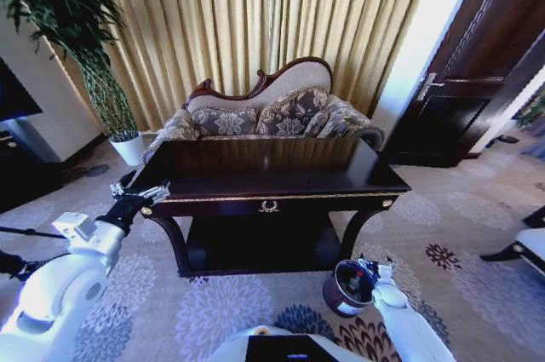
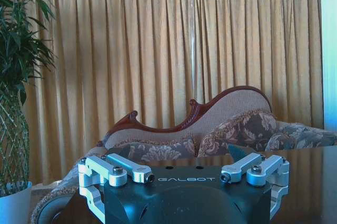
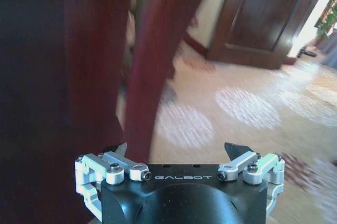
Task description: Move to the front of the table and place the trash on the table into the trash bin.
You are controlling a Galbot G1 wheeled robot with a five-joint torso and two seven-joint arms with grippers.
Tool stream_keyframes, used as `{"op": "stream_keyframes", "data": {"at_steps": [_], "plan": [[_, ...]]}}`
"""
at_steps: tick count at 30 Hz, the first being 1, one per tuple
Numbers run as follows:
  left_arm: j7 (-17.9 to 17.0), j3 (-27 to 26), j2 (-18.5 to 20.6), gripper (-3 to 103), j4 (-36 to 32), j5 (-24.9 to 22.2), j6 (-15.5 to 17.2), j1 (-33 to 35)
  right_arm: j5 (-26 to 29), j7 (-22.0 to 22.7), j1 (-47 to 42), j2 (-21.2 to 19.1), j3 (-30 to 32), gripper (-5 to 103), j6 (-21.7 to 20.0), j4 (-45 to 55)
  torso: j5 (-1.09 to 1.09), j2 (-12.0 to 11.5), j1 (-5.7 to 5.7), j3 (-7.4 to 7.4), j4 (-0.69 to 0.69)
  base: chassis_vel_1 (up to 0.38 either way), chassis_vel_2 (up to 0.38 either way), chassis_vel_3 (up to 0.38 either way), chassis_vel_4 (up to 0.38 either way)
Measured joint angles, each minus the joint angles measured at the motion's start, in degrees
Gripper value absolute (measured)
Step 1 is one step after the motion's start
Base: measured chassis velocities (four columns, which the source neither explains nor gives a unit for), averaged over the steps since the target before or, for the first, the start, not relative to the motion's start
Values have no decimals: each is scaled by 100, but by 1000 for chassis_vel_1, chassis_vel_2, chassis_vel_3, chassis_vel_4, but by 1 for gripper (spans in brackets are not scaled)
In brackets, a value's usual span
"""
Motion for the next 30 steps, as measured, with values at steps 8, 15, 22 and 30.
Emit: {"op": "stream_keyframes", "data": {"at_steps": [8, 15, 22, 30], "plan": [[-6, 13, 14, 100, 92, 3, -91, -35, 404, -12, -379, -203, 248, 100, -316, 2132, -2, 0, 0, 0, 1, 0, 0, 0, 0], [-13, -55, 57, 100, 118, -30, -93, -51, 746, -90, -656, -404, 713, 100, -916, 3738, -1, 1, 0, 0, 1, 0, 0, 0, 0], [-16, -54, 58, 100, 172, -34, -93, -89, 944, -171, -917, -423, 835, 100, -1248, 4927, -2, 0, 0, 0, 1, 0, 0, 0, 0], [-15, -84, 47, 100, 175, -49, -83, -90, 1263, -23, -1100, -406, 779, 100, -1755, 6312, -1, 0, 0, 0, 2, 0, 0, 0, 0]]}}
